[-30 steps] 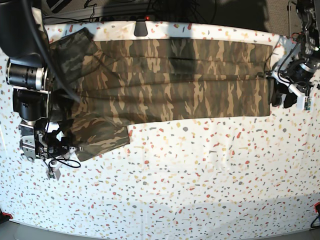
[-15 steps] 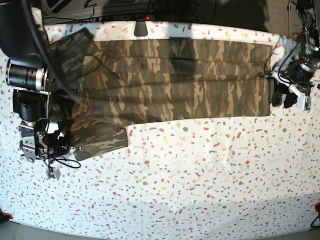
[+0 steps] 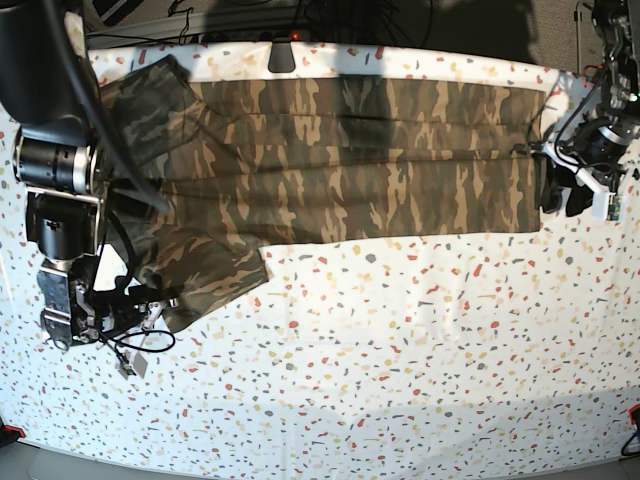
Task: Fold the T-shirt properly
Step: 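Grasp the sleeve edge with the right gripper and lift it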
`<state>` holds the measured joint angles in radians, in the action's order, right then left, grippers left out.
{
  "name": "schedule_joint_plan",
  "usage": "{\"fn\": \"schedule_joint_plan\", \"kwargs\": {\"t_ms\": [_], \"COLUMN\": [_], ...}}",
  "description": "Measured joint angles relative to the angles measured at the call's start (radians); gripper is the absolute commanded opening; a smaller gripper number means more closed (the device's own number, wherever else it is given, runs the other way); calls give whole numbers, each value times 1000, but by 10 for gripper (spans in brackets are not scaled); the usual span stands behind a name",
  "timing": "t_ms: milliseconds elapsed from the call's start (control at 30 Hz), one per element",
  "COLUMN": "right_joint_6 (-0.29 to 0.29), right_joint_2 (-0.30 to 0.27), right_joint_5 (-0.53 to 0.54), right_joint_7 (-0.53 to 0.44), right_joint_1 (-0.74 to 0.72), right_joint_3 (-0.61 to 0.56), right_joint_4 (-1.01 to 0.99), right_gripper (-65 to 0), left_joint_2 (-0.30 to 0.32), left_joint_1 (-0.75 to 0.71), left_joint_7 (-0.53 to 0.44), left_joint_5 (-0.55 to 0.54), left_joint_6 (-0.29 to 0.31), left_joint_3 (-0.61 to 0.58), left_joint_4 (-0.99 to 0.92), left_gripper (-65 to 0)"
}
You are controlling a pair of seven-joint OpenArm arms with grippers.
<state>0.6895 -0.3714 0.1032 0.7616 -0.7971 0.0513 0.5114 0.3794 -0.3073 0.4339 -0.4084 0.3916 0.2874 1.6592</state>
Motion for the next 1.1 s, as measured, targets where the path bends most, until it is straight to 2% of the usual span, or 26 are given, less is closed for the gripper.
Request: {"fn": "schedule_joint_plan", "kwargs": {"t_ms": [167, 267, 367, 433, 567, 733, 767, 867, 933, 1000, 1100], "right_joint_6": [0, 5, 4, 4, 5, 4, 4, 4, 3, 3, 3], "right_joint_2": [2, 2, -14, -18, -13, -16, -16, -16, -16, -16, -16], "right_joint_5": [152, 198, 347, 388, 397, 369, 351, 291, 269, 259, 240], "right_joint_7": [116, 187, 230, 256, 215, 121, 101, 62, 1, -68, -123], "right_joint_1": [51, 145, 261, 339, 463, 440, 433, 410, 386, 346, 267], "right_joint_3": [0, -1, -2, -2, -1, 1, 2, 3, 3, 2, 2], "right_joint_4": [146, 328, 498, 618, 826, 853, 851, 805, 724, 609, 411], "right_gripper": [-650, -650, -650, -650, -650, -650, -626, -404, -324, -297, -296], "left_joint_2": [-1, 0, 0, 0, 0, 0, 0, 0, 0, 0, 1], "left_joint_1": [0, 0, -1, -1, 0, 0, 0, 0, 0, 0, 0], "left_joint_7": [0, 0, 3, 13, 14, 15, 15, 16, 24, 40, 39], "left_joint_5": [1, 1, 2, 0, 0, -1, -1, -1, -1, -1, -3], "left_joint_6": [0, 0, 0, 0, 0, 0, 0, 0, 0, 0, 0], "left_joint_3": [0, 0, 0, 0, 0, 0, 0, 0, 0, 0, 0], "left_joint_4": [0, 0, 0, 0, 0, 0, 0, 0, 0, 0, 0], "left_gripper": [-413, -413, -413, -413, -413, -413, -413, -413, -413, -413, -413]}}
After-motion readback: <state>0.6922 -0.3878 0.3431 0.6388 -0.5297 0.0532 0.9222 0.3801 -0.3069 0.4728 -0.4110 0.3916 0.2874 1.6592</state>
